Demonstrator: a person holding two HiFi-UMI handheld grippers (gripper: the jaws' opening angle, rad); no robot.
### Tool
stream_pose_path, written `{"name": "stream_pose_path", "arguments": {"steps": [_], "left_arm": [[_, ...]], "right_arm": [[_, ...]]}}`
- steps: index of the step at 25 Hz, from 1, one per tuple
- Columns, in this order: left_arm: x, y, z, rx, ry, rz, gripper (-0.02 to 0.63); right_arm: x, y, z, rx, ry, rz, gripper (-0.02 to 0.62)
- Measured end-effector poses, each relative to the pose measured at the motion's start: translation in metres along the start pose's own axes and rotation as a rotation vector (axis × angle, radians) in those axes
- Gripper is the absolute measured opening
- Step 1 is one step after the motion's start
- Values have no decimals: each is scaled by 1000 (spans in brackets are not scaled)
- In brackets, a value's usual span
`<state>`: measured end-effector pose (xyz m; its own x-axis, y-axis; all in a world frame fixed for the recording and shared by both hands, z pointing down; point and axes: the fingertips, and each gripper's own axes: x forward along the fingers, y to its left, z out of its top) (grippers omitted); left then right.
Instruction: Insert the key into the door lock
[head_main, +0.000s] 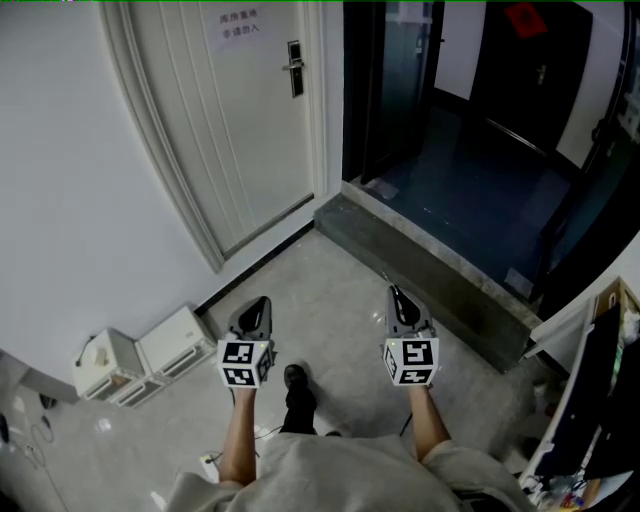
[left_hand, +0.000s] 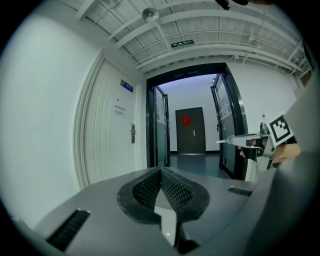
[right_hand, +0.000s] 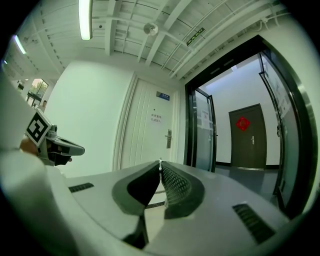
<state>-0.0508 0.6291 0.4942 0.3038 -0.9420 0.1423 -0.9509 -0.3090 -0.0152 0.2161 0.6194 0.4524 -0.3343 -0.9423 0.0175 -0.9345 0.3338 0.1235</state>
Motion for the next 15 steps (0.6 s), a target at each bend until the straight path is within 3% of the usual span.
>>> {"name": "stream_pose_path", "arguments": {"steps": [7, 15], "left_arm": [[54, 33, -7, -10, 0, -6, 17], [157, 112, 11, -13, -22, -19, 17]], "right_arm": [[62, 2, -10, -13, 10, 5, 29], [186, 4, 2, -36, -1, -6, 29]]}}
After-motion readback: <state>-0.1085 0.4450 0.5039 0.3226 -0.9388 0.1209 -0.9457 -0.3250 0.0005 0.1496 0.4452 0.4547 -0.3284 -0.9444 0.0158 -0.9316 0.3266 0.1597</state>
